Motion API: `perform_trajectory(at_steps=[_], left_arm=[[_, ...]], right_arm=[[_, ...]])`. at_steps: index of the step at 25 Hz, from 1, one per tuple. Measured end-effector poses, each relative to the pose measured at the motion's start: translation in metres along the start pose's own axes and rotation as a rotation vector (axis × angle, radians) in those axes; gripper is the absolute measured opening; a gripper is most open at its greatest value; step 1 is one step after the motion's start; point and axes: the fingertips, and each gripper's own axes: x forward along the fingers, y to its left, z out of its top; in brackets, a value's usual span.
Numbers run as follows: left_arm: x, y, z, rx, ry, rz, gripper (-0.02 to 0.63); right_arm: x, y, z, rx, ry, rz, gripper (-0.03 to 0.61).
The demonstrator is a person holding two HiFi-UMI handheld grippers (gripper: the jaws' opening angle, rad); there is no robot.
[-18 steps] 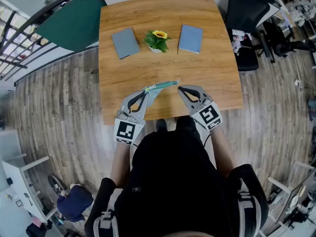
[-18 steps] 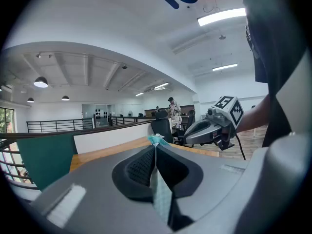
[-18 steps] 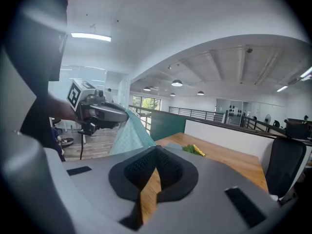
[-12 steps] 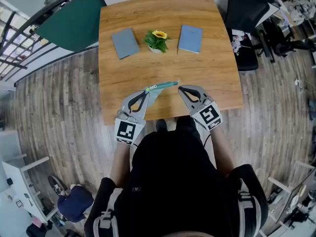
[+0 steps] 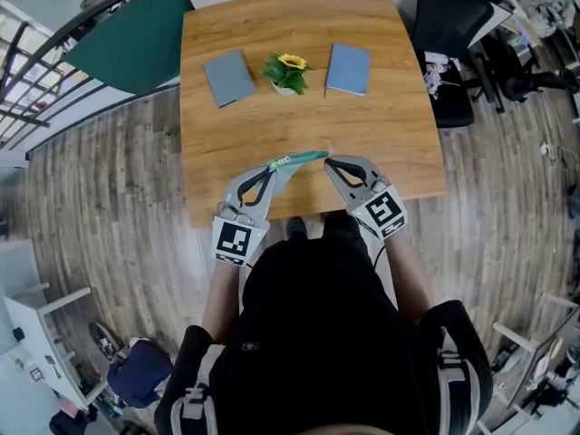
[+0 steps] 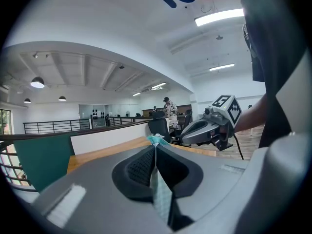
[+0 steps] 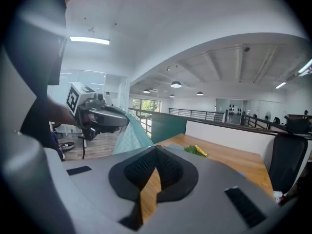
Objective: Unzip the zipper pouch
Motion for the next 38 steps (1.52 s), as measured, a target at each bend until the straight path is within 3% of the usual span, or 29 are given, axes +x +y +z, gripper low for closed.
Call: perform_trajectory(at_steps=[8,16,21,34,38], left_arm=[[0.001,-0.006,0.000,0.013,-0.002,-0.012,0.011],[0.003,-0.013,0.004,0.030,-0.025,-0.035,0.012],[0.004,-0.017,0.006,0.052,-0.022,-0.045,0.012],[0.008,-0.033,-0.001,0.119,0.002,-0.045,0.012],[0.007,-0.036,-0.003,0.107,0.008,-0.049,0.012]], right_arm=[[0.006,0.014,0.013,0.019,-0.030,0.051,0.011],[0.016,0.030,0.039,0.037,-0.129,0.145,0.141],[0.021,0.036,0.043,0.058,-0.124,0.182,0.143],[0.021,0.044,0.046,0.281,-0.152,0.274,0.105],[0.017,0.041,0.045,0.358,-0.172,0.286,0.086]])
